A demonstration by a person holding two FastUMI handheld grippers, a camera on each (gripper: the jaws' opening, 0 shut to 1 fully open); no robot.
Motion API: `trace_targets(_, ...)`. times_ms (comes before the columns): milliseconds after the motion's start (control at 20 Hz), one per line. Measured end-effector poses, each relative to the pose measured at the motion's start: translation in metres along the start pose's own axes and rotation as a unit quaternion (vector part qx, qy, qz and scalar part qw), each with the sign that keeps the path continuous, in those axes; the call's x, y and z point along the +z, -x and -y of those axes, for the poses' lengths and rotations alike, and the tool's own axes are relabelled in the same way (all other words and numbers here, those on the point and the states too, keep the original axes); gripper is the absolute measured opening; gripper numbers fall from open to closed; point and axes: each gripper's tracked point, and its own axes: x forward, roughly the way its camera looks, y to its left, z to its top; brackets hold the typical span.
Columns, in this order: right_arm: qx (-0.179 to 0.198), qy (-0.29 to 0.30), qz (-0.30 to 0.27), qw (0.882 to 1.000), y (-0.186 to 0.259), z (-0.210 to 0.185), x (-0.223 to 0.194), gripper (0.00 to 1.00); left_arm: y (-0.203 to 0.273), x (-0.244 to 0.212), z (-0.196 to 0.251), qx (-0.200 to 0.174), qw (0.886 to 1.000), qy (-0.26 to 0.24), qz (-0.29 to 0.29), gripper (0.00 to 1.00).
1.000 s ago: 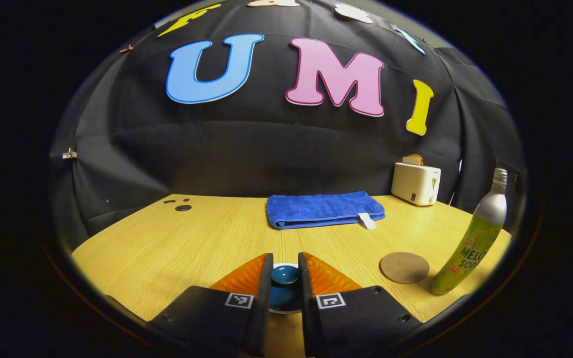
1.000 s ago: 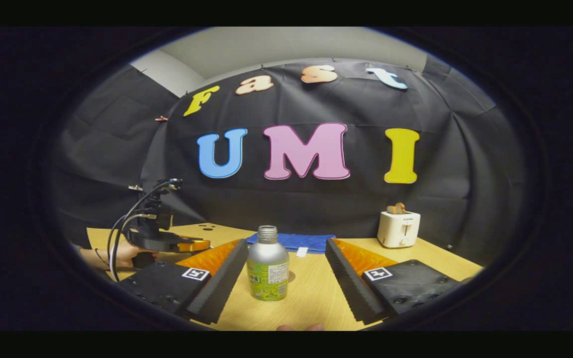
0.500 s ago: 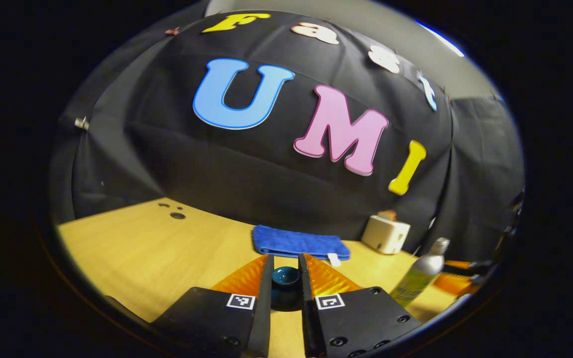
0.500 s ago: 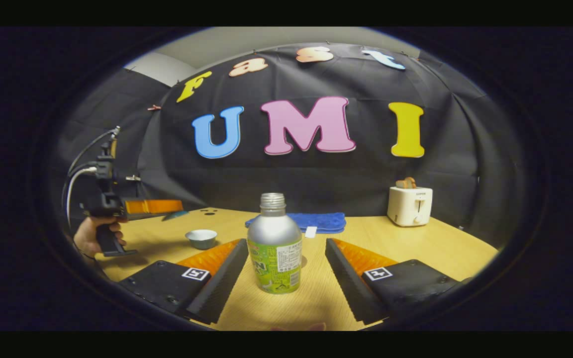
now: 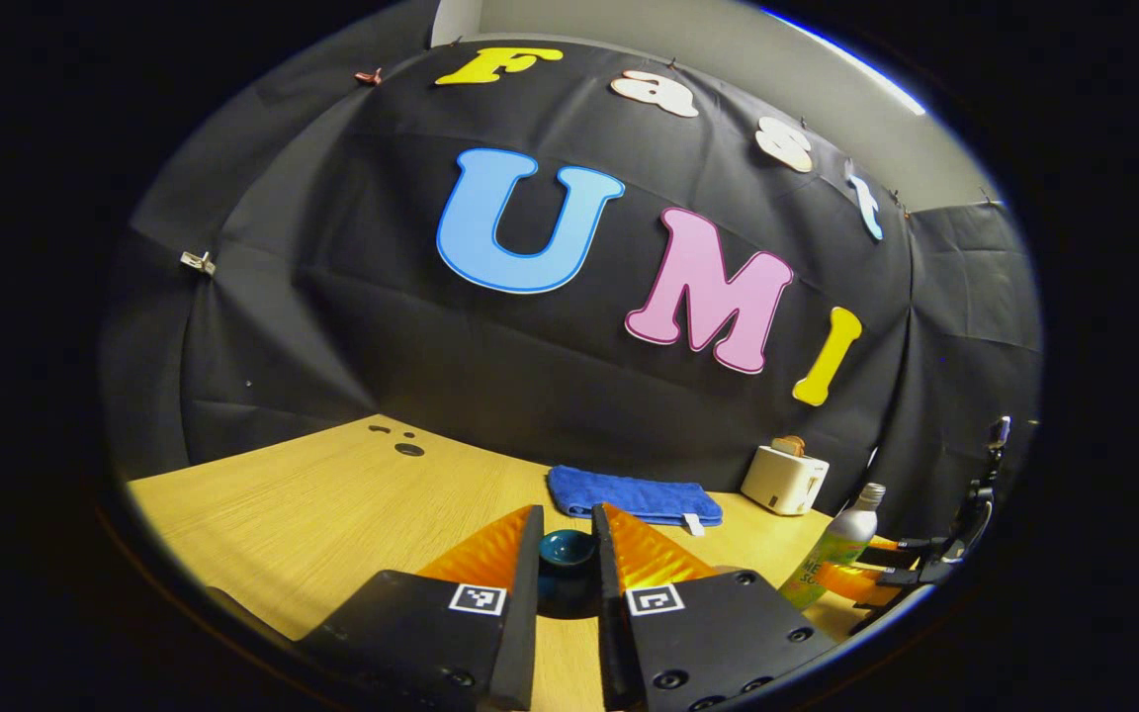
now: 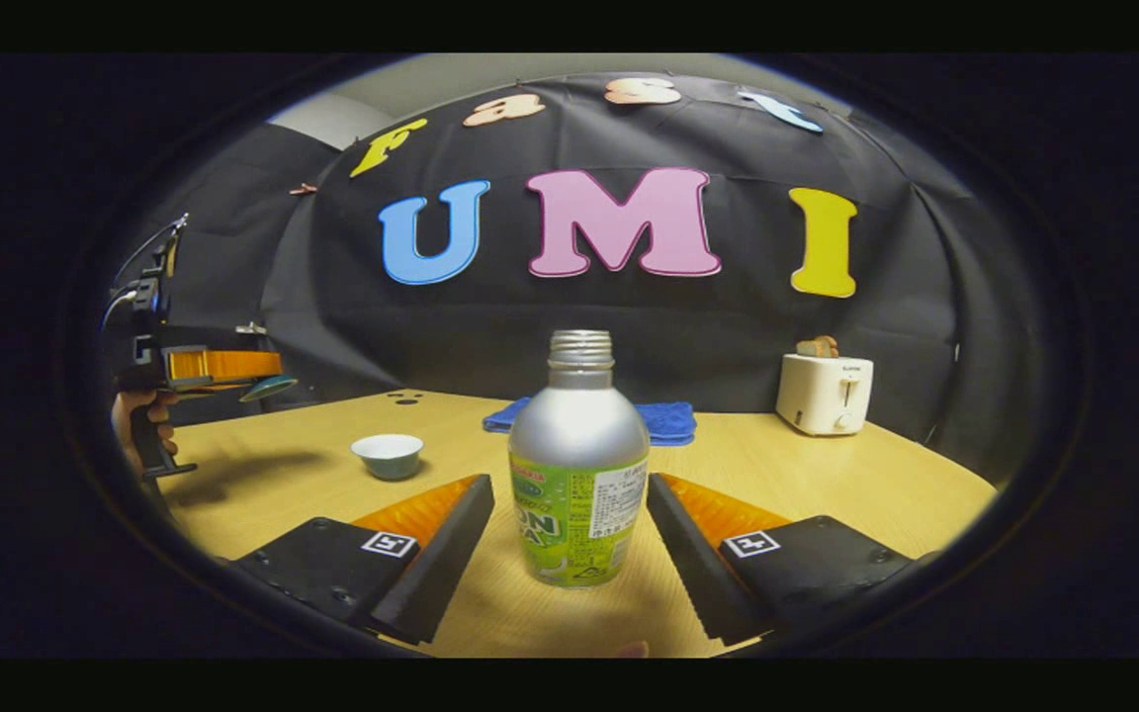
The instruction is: Open the teacup lid with one hand, grasp the water bottle and pour water into the teacup with the other hand; after pouring, place the water bottle on the coaster and then close the teacup lid.
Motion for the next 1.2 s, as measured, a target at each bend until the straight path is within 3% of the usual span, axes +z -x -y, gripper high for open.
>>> trace_targets(200,-0.014,-0.007,0.002,1.0,-0.005,0.007,-0.001,0.94,0.0,-0.004,0.003,-0.011,1.0,-0.007,-0.012,0.3)
trace_targets(400,-0.008,0.004,-0.006,1.0,-0.009,0.001,0.0,0.82,0.002,-0.007,-0.002,-0.012,1.0,-0.002,-0.016,0.3)
trace_targets(600,-0.032,0.127,0.004,0.991,-0.02,0.006,0.023,0.78,0.005,-0.001,-0.006,-0.009,1.0,-0.006,-0.008,0.3)
trace_targets(750,-0.055,0.257,0.008,0.965,-0.042,0.008,0.044,0.78,0.006,0.001,-0.011,-0.01,1.0,0.003,-0.005,0.3)
trace_targets(950,-0.029,0.389,-0.002,0.921,-0.071,-0.022,0.044,0.78,0.011,0.004,-0.02,-0.011,1.0,0.01,-0.004,0.3)
trace_targets(1200,-0.007,0.545,0.003,0.838,-0.09,-0.049,0.036,0.78,0.015,0.007,-0.026,-0.011,1.0,0.024,-0.003,0.3)
